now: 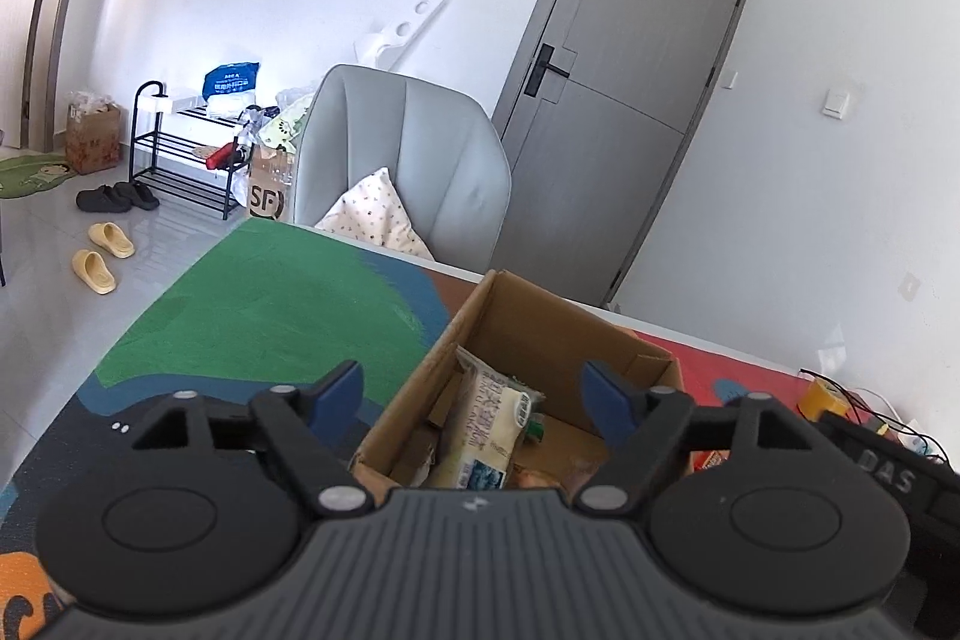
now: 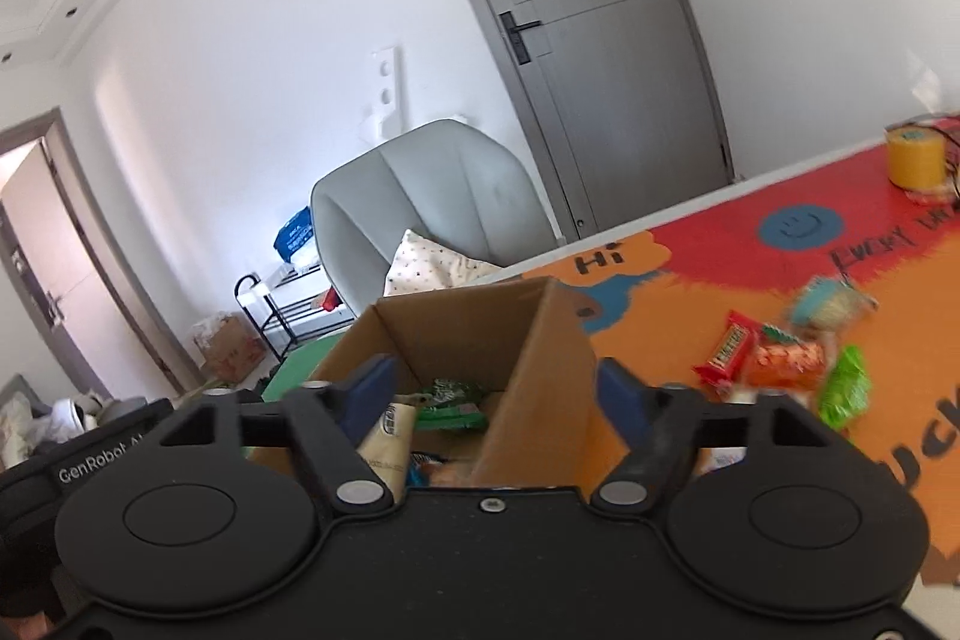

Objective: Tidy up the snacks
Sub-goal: 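Carry both snacks over the cardboard box and open both grippers to drop them, then move both grippers back over the remaining snacks on the mat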

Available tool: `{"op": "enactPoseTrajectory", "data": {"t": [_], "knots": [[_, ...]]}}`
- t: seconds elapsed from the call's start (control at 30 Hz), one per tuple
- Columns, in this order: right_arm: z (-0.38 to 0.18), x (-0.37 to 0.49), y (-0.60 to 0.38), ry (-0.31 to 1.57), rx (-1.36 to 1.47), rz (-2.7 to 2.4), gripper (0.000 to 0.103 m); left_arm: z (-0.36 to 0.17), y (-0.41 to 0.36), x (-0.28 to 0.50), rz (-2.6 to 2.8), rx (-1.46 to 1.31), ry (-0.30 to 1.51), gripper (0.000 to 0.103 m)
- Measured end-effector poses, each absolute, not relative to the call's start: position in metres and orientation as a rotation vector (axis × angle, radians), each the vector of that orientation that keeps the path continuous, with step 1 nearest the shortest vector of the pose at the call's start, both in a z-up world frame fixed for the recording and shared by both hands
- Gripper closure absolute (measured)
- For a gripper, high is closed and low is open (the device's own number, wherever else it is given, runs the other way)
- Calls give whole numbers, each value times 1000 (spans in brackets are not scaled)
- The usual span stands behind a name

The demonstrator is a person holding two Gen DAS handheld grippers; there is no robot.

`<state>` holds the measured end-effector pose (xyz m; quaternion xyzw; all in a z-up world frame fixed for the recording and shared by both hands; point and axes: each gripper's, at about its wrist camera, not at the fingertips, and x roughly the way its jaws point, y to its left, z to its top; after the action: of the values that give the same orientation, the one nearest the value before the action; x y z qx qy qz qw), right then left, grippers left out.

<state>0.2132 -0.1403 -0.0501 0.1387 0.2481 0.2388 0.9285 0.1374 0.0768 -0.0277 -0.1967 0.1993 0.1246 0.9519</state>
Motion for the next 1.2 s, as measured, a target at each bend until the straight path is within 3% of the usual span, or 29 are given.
{"op": "enactPoseTrajectory", "data": {"t": [0.23,0.9,1.2], "knots": [[-57,204,-170,536,276,449,25,-25,59,133,272,-361,412,10],[-53,183,-257,499,326,354,0,-27,-18,127,122,-321,440,8],[-61,183,-287,502,374,310,0,-35,-54,130,59,-299,445,8]]}}
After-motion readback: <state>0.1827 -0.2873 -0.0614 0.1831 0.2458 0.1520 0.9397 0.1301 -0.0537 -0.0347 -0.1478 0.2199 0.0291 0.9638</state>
